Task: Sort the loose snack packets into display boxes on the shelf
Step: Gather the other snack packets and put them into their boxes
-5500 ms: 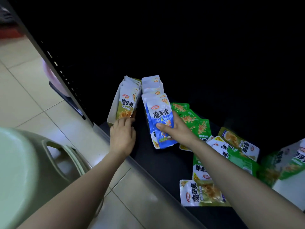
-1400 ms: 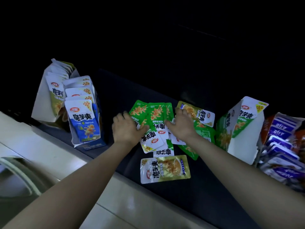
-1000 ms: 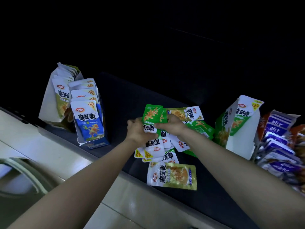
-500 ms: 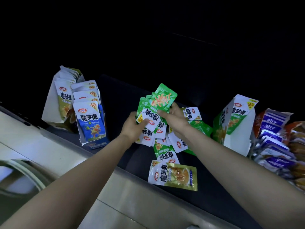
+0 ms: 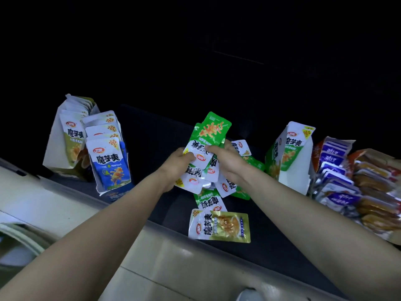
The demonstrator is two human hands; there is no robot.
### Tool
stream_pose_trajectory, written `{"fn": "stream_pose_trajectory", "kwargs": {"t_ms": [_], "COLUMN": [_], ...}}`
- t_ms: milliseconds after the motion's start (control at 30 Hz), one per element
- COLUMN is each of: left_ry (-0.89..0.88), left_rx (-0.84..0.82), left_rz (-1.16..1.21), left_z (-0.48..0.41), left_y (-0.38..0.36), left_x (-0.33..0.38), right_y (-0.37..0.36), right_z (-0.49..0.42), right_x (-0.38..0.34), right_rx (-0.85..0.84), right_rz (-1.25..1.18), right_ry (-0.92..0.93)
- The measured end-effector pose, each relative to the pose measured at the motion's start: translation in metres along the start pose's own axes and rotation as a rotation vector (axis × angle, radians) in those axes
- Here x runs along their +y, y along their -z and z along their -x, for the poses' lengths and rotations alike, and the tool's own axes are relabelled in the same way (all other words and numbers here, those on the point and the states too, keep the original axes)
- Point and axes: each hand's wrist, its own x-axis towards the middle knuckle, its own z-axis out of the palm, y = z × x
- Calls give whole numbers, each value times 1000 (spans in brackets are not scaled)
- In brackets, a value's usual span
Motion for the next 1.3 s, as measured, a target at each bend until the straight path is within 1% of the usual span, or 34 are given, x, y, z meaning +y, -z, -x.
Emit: {"fn": "stream_pose_trajectory", "kwargs": {"t_ms": [133, 267, 333, 433, 533, 633, 733, 867, 933, 967, 1033, 1100, 1133, 1200, 1300], "left_ry": [-62, -97, -142, -251, -377, -503, -540, -551, -577, -620, -728, -773, -775, -761, -724], "left_rx": [-89, -241, -257, -204, -187, -242, -260, -230, -171, -126, -29, 9, 3, -5, 9], "left_rz": [127, 189, 163, 51, -148, -361, -505, -680, -741, -764, -783, -784, -780, -775, -759], "left_z": [3, 5, 5, 4, 0, -6, -13, -17, -18, -18, -20, -23, -24, -22, -21], "left_y": [-21, -40, -53, -80, -111, -138, -160, -176, -178, -178, -175, -172, -171, -173, -173], "left_x": [8, 15, 18, 23, 20, 13, 12, 8, 6, 5, 5, 5, 6, 7, 6], "right_y": [10, 33, 53, 94, 137, 167, 176, 174, 173, 172, 172, 171, 169, 165, 165], "right_z": [15, 29, 43, 67, 87, 97, 96, 85, 78, 76, 72, 72, 73, 73, 70], "right_x": [-12, -23, -31, -46, -59, -63, -63, -55, -50, -47, -41, -34, -30, -21, -11], "right_rx": [-10, 110, 157, 257, 382, 491, 600, 605, 612, 604, 577, 498, 475, 482, 505], "right_rz": [-117, -51, -19, 8, -13, -71, -15, 56, 120, 144, 181, 246, 290, 364, 535], "right_ry": [6, 56, 97, 186, 273, 341, 355, 381, 396, 404, 412, 446, 467, 472, 389]}}
